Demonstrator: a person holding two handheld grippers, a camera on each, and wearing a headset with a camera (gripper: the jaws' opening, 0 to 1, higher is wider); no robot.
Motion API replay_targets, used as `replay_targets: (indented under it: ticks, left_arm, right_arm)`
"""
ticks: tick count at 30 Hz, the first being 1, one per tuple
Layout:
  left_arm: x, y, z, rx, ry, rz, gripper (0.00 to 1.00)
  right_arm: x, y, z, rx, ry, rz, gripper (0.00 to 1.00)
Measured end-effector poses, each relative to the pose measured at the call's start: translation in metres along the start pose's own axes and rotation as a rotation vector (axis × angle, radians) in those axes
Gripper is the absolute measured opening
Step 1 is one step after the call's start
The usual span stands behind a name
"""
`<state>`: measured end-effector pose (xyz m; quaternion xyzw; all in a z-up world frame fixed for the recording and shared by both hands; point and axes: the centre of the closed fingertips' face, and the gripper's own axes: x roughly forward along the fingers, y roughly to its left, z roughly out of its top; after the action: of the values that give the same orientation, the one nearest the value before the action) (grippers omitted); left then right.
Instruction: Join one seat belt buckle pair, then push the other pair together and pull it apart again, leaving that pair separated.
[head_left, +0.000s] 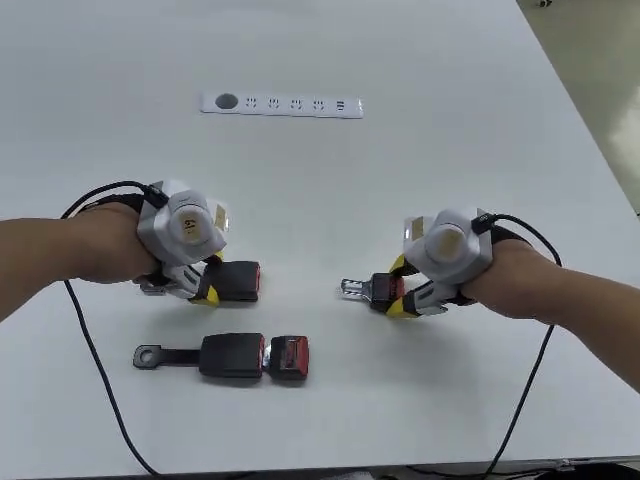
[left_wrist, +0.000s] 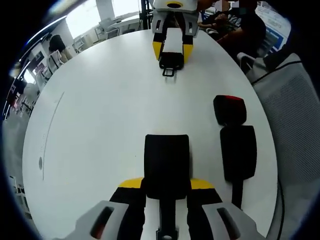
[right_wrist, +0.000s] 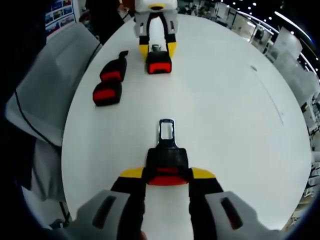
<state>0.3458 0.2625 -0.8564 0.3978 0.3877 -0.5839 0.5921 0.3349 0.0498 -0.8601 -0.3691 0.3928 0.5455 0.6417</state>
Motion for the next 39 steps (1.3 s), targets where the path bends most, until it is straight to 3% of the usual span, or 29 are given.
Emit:
replay_targets:
  ticks: [6, 8, 12, 23, 33, 39]
  left_arm:
    - [0.001, 0.001, -0.001, 0.001, 0.004, -0.013, 0.32]
    - [0.001, 0.001, -0.001, -0.001, 0.006, -0.017, 0.32]
    - [0.002, 0.001, -0.001, 0.004, 0.009, -0.02, 0.32]
    - [0.002, 0.002, -0.002, 0.012, 0.01, -0.021, 0.32]
    - [0.003, 0.002, -0.003, 0.032, 0.006, -0.031, 0.32]
    - [0.003, 0.002, -0.003, 0.031, 0.004, -0.03, 0.32]
  right_arm:
    - [0.002, -0.001, 0.003, -0.02, 0.013, -0.011, 0.33]
    - [0.003, 0.0, 0.007, 0.015, -0.004, -0.014, 0.33]
    - [0.007, 0.0, 0.015, 0.009, -0.013, -0.019, 0.33]
    - [0.029, 0.005, 0.066, -0.055, -0.048, -0.002, 0.33]
    - [0.047, 0.006, 0.103, -0.055, -0.082, 0.005, 0.33]
    - [0.049, 0.004, 0.106, -0.073, -0.058, 0.011, 0.32]
